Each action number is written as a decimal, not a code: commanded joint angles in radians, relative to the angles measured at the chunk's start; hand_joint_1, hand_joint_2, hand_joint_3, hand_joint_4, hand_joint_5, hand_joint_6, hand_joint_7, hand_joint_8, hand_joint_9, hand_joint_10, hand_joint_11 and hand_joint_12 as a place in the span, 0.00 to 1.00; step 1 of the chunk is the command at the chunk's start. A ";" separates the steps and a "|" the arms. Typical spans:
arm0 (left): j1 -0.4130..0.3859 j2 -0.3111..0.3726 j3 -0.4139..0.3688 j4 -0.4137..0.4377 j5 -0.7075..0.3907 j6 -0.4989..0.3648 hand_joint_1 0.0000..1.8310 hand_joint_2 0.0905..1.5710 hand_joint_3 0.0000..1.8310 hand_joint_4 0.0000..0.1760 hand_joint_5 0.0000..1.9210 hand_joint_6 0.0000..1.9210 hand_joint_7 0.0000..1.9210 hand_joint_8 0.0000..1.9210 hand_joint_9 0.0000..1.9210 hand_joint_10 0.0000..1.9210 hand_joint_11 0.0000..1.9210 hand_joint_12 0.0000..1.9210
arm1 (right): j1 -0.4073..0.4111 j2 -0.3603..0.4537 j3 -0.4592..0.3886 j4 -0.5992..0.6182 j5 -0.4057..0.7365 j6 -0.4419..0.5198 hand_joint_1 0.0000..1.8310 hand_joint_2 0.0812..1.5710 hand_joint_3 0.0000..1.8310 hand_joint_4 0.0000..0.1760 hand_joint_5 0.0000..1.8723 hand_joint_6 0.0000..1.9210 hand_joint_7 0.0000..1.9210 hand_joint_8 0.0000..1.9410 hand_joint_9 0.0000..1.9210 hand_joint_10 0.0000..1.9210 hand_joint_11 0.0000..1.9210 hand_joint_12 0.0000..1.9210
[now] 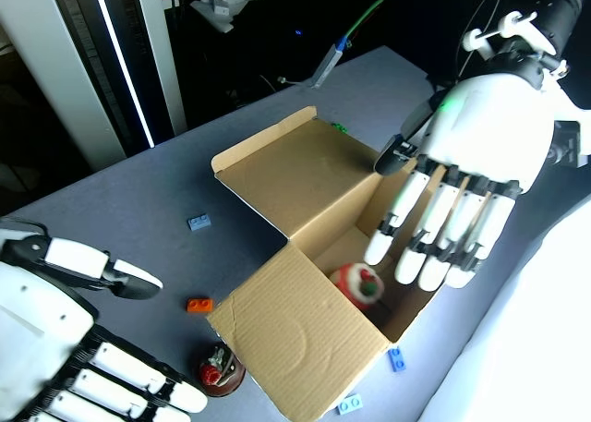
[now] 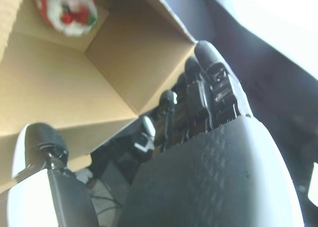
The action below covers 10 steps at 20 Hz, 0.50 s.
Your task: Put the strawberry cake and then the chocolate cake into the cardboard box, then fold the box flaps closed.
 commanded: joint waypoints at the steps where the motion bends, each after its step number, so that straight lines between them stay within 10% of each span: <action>1: -0.021 0.007 0.011 -0.063 0.023 0.003 0.05 0.68 0.02 0.25 0.04 0.00 0.07 0.00 0.10 0.00 0.00 0.39 | 0.007 -0.001 0.026 -0.004 0.072 0.026 0.35 0.71 0.00 0.00 0.05 0.00 0.06 0.00 0.05 0.00 0.00 0.15; 3: -0.036 0.018 0.025 -0.052 0.011 0.003 0.00 0.73 0.01 0.02 0.06 0.00 0.08 0.00 0.10 0.00 0.00 0.36 | 0.007 -0.045 0.081 -0.005 0.056 0.039 0.34 0.71 0.00 0.00 0.05 0.00 0.07 0.00 0.06 0.00 0.00 0.17; 10: -0.052 0.121 0.026 -0.009 -0.052 -0.030 0.00 0.77 0.01 0.00 0.05 0.00 0.07 0.00 0.06 0.00 0.00 0.24 | -0.018 -0.192 0.213 -0.015 0.069 -0.023 0.30 0.71 0.00 0.00 0.03 0.00 0.06 0.00 0.05 0.00 0.00 0.15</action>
